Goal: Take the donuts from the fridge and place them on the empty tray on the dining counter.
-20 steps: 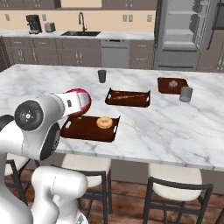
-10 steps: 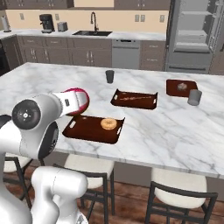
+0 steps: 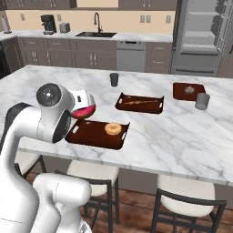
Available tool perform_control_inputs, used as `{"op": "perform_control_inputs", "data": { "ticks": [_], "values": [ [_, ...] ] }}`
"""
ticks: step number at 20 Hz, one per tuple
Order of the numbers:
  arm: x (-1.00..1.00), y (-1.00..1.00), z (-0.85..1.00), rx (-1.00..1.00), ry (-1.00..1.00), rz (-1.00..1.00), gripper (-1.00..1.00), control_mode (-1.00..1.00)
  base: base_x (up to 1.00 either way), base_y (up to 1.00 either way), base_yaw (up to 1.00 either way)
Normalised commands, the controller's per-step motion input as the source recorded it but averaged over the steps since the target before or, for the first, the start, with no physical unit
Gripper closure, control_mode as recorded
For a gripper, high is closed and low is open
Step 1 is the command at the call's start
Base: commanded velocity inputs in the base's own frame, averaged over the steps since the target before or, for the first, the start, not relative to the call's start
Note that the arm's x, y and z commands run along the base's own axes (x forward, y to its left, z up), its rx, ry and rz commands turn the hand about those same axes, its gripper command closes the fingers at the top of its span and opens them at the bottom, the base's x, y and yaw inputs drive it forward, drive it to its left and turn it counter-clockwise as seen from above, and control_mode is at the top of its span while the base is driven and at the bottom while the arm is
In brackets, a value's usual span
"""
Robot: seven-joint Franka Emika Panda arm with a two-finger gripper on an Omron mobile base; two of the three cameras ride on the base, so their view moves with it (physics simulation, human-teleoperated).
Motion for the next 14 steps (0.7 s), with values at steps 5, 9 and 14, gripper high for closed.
{"op": "perform_control_inputs", "data": {
  "ticks": [5,9,14],
  "values": [
    [0.66,0.47,-0.56,0.0,0.22,0.0,1.0,-1.0,0.0,0.0,0.0],
    [0.67,0.35,-0.54,0.01,0.14,0.01,1.0,-1.0,0.0,0.0,0.0],
    [0.97,0.01,-0.4,0.09,0.07,0.03,1.0,-1.0,0.0,0.0,0.0]
  ]
}}
